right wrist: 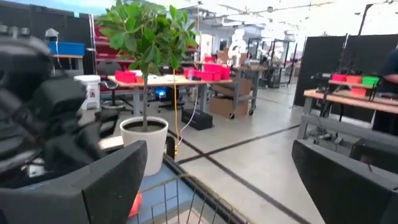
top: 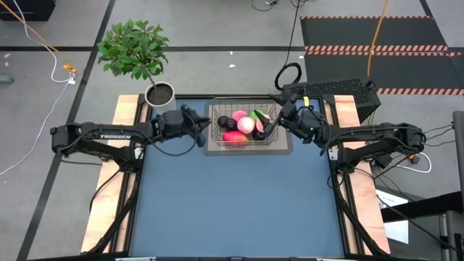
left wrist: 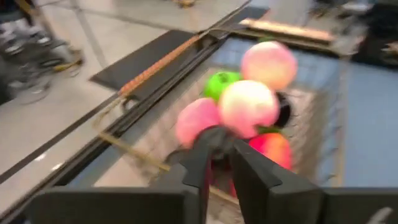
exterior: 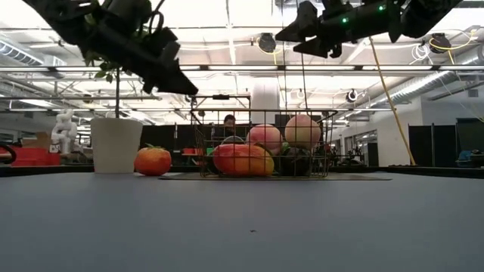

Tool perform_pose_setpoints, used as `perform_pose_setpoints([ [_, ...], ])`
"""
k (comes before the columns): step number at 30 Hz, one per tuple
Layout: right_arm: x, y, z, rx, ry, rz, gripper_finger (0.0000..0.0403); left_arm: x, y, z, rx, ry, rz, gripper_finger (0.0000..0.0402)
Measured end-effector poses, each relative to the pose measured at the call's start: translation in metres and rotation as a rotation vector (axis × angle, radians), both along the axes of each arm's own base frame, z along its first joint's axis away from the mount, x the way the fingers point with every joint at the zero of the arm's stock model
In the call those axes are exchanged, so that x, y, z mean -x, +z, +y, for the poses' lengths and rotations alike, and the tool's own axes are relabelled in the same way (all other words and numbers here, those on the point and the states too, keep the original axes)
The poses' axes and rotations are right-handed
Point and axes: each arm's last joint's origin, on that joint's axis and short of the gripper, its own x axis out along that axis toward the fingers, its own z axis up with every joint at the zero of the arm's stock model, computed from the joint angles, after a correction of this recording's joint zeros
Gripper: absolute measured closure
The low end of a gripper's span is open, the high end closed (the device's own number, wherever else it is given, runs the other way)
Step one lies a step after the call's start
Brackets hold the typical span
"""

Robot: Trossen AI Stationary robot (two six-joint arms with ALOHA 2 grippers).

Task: Build produce basket
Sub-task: Put the orange tomato into the wire basket

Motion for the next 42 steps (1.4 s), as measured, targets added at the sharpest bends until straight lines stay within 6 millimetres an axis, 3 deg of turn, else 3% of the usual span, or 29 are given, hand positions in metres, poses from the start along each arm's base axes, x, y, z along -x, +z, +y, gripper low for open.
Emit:
perform_pose_setpoints([
  [6, 0.000, -0.002, 0.000, -0.020, 0.001, 0.016, 0.0009, 0.009, -0.004, 0.014, 0.023, 0.156, 0.169, 0.0240],
  [11, 0.000, -0.003, 0.000, -0.021, 0.001, 0.021, 0.0009, 0.027, -0.027, 0.025, 0.069, 0.224, 0.306, 0.0135],
  [16, -0.001, -0.003, 0.001, -0.044, 0.055, 0.003, 0.0009, 0.043, -0.049, 0.032, 0.103, 0.216, 0.374, 0.0074],
  [24, -0.002, -0.002, 0.003, -0.056, 0.111, -0.010, 0.0009, 0.054, -0.070, 0.043, 0.186, 0.165, 0.378, 0.0055],
  [33, -0.002, -0.002, 0.003, -0.077, 0.114, -0.030, 0.0009, 0.041, -0.091, 0.058, 0.198, 0.125, 0.346, 0.0055],
  [42, -0.002, -0.002, 0.003, -0.077, 0.120, -0.026, 0.0009, 0.040, -0.098, 0.063, 0.247, 0.135, 0.317, 0.0086],
])
